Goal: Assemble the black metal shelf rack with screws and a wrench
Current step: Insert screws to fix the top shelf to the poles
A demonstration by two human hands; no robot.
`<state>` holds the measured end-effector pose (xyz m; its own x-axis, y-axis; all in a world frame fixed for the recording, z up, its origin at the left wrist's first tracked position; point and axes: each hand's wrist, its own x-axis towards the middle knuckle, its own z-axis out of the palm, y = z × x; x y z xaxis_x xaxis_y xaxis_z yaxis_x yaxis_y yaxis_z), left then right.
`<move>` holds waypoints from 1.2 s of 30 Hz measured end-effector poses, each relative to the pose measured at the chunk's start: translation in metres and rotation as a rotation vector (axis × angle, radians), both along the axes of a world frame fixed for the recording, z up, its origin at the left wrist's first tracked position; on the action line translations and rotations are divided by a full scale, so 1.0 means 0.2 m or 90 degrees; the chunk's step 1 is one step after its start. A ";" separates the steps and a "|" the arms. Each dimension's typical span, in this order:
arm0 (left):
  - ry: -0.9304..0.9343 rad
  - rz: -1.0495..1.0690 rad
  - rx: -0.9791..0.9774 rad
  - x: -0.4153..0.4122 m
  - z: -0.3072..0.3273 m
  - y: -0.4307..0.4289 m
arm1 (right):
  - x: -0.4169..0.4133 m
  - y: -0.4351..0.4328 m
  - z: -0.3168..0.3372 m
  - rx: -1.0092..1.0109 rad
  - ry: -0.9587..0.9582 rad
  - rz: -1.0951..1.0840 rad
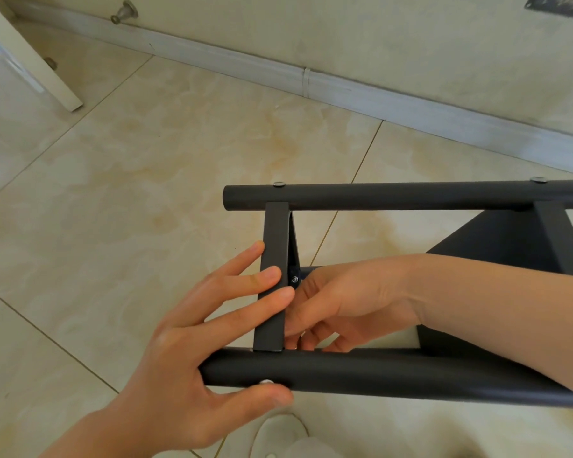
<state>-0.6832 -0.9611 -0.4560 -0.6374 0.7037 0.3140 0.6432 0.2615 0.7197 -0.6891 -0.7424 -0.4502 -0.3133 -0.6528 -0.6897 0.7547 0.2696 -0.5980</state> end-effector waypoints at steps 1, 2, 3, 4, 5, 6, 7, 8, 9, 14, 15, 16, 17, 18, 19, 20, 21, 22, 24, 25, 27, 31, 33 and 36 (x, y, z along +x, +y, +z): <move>0.002 -0.001 0.000 0.00 0.00 0.00 | 0.00 0.00 0.00 -0.006 0.003 -0.002; 0.002 -0.001 0.000 0.00 0.00 0.00 | 0.00 0.00 0.01 -0.009 0.007 -0.003; 0.000 -0.001 0.001 0.00 -0.01 0.00 | 0.00 0.00 0.01 -0.007 0.013 -0.003; -0.002 -0.001 0.003 0.00 -0.01 0.00 | 0.00 0.00 0.01 -0.001 0.020 -0.002; -0.003 0.000 0.005 0.00 -0.01 0.00 | 0.00 -0.01 0.01 0.010 0.024 -0.002; -0.002 0.002 0.006 0.00 -0.01 0.00 | 0.00 -0.01 0.01 0.021 0.026 -0.001; 0.001 0.002 0.005 0.00 -0.01 0.00 | 0.00 -0.02 0.01 0.029 0.028 0.000; 0.004 0.002 0.005 0.00 -0.01 0.00 | 0.00 -0.02 0.01 0.035 0.028 0.003; 0.005 0.001 0.006 0.00 -0.01 0.00 | 0.00 -0.02 0.01 0.037 0.028 0.004; -0.002 0.000 0.015 0.00 -0.01 0.00 | 0.00 -0.01 0.01 0.017 0.037 -0.012; -0.003 0.000 0.018 0.00 -0.01 0.00 | 0.00 0.00 0.01 0.004 0.036 -0.011; -0.003 0.001 0.020 0.00 -0.01 0.00 | -0.01 0.00 0.01 -0.007 0.038 -0.007; -0.002 0.001 0.022 0.00 -0.01 0.00 | -0.01 0.01 0.01 -0.013 0.040 -0.002; -0.001 0.001 0.022 0.00 -0.01 0.00 | -0.01 0.01 0.01 -0.015 0.041 0.002; 0.000 0.001 0.023 0.00 -0.01 0.00 | -0.01 0.01 0.01 -0.015 0.040 0.007; 0.000 0.001 0.023 0.00 -0.02 0.00 | -0.01 0.01 0.01 -0.014 0.040 0.013; 0.000 0.002 0.023 0.00 -0.02 0.00 | -0.01 0.00 0.01 -0.012 0.041 0.018; -0.001 0.002 0.023 0.00 -0.02 0.00 | -0.01 0.00 0.01 -0.009 0.041 0.020; -0.002 0.002 0.025 0.00 -0.01 0.00 | -0.01 0.00 0.01 -0.002 0.041 0.019; -0.002 0.001 0.026 0.00 -0.01 0.00 | -0.02 0.00 0.01 0.002 0.039 0.019; -0.003 0.004 0.026 0.00 -0.01 0.00 | -0.02 -0.01 0.01 0.005 0.035 0.022; -0.008 0.011 0.015 0.01 -0.01 0.00 | -0.01 0.00 0.01 0.012 0.052 0.007; -0.014 0.021 0.015 0.02 0.00 0.01 | 0.00 0.02 0.03 0.012 0.071 0.000; -0.042 0.044 0.015 0.04 0.02 0.02 | 0.02 0.07 0.08 0.020 0.099 0.002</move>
